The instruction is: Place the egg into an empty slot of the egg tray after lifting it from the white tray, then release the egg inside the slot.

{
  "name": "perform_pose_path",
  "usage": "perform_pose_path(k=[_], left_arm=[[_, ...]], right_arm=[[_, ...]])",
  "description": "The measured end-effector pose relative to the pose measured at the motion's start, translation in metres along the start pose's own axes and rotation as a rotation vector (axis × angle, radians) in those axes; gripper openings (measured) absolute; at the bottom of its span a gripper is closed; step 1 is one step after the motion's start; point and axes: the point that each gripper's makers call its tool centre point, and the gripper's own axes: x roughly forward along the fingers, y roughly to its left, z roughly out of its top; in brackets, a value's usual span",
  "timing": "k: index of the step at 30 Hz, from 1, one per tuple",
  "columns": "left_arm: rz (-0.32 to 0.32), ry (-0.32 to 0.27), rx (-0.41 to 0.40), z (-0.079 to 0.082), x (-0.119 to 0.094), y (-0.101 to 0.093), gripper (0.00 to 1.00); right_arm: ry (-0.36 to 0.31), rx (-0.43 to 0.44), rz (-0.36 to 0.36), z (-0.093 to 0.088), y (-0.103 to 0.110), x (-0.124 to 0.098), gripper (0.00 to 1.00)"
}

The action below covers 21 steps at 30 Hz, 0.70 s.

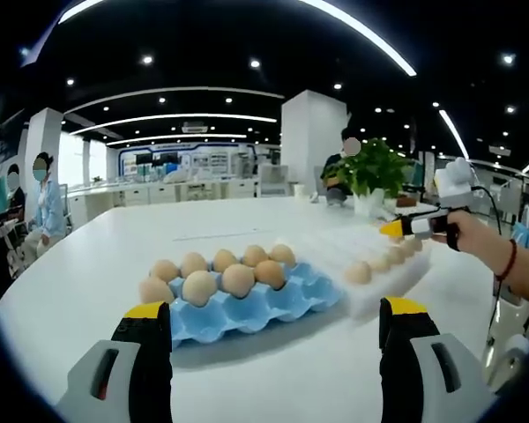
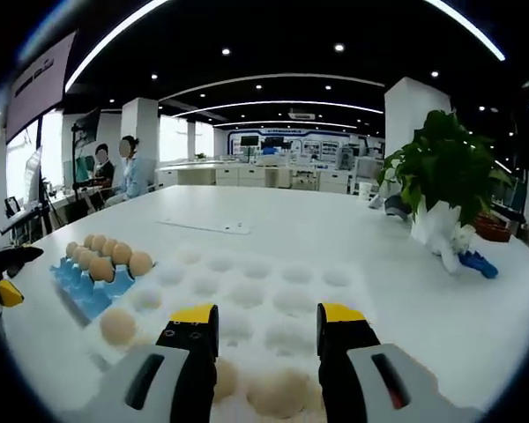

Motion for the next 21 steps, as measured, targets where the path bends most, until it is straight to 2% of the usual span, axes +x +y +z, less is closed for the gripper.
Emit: perform_pose_path(k=[5, 10, 18, 21], left_arm=[[0.002, 0.001, 0.0, 0.0, -0.002, 0.003, 1.0], [-0.002, 0.009, 0.005, -0.001, -0.001, -0.002, 1.0], [-0.007, -0.002, -0.011, 0.0, 0.0, -0.007, 1.0], [0.002, 0.011, 0.008, -0.002, -0.001, -0.008, 1.0]], right_arm=[[0.021, 0.015, -0.054, -0.011, -0.026, -0.002, 0.46], [0.019, 0.012, -0.067, -0.016, -0.032, -0.005, 0.46], [0.042, 0.027, -0.117, -0.022, -0.054, 0.004, 0.45], [0.057, 0.015, -0.14, -0.022, -0.06, 0.008, 0.42]])
